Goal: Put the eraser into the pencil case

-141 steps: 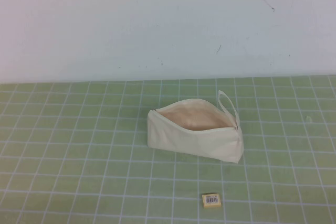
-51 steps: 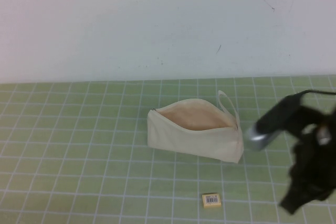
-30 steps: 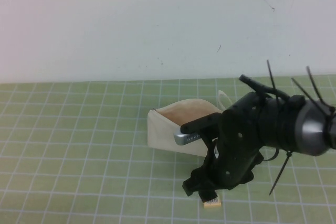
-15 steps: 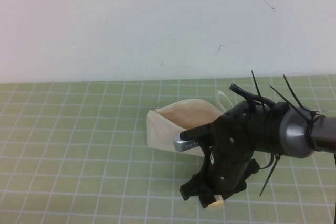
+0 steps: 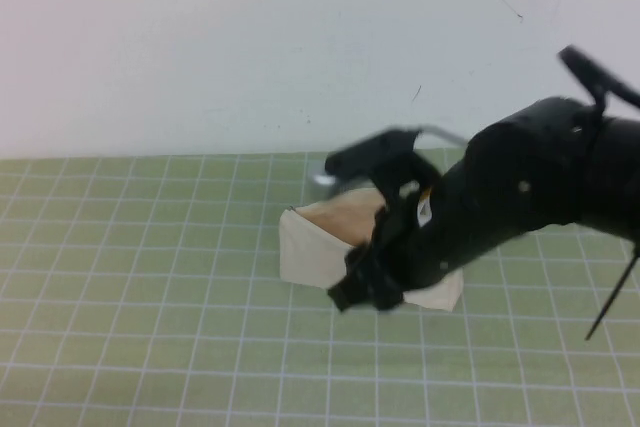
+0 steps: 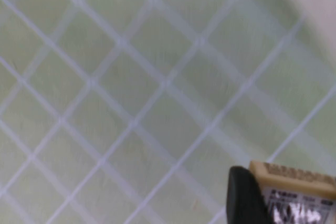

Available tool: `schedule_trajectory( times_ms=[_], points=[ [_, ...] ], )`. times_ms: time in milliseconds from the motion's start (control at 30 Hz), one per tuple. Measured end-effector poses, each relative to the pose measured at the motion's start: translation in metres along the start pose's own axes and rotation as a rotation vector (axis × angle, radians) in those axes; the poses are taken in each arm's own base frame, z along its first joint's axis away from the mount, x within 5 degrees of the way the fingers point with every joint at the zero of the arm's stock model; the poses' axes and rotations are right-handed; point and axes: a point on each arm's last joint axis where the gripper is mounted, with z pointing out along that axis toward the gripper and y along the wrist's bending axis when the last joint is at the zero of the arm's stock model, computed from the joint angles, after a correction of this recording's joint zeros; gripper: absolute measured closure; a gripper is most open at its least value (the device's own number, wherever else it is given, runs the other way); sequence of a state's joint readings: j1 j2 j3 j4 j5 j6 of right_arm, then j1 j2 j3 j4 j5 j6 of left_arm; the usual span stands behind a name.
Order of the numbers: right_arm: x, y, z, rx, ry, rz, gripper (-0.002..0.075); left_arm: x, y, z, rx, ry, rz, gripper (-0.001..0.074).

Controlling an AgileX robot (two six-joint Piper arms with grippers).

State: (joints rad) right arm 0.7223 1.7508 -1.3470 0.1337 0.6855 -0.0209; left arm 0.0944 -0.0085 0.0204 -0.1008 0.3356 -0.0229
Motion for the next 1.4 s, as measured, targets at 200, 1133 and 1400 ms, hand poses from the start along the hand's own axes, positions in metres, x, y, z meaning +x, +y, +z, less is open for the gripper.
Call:
schedule_trajectory(
  times_ms=[200,1133,1400],
  points=[
    [-0.024,-0.015,-0.012,0.081,-0.217,-0.056,0.0413,0.0,0.0,0.0,0.0,0.0,0.0,0.0738],
    [-0.023,-0.032,-0.1,0.075,-0.474,0.043,0.0709,0.0,0.0,0.0,0.0,0.0,0.0,0.0738],
    [0.049,-0.021,-0.166,0.104,-0.562,-0.087,0.0726,0.0,0.0,0.0,0.0,0.0,0.0,0.0738]
  ],
)
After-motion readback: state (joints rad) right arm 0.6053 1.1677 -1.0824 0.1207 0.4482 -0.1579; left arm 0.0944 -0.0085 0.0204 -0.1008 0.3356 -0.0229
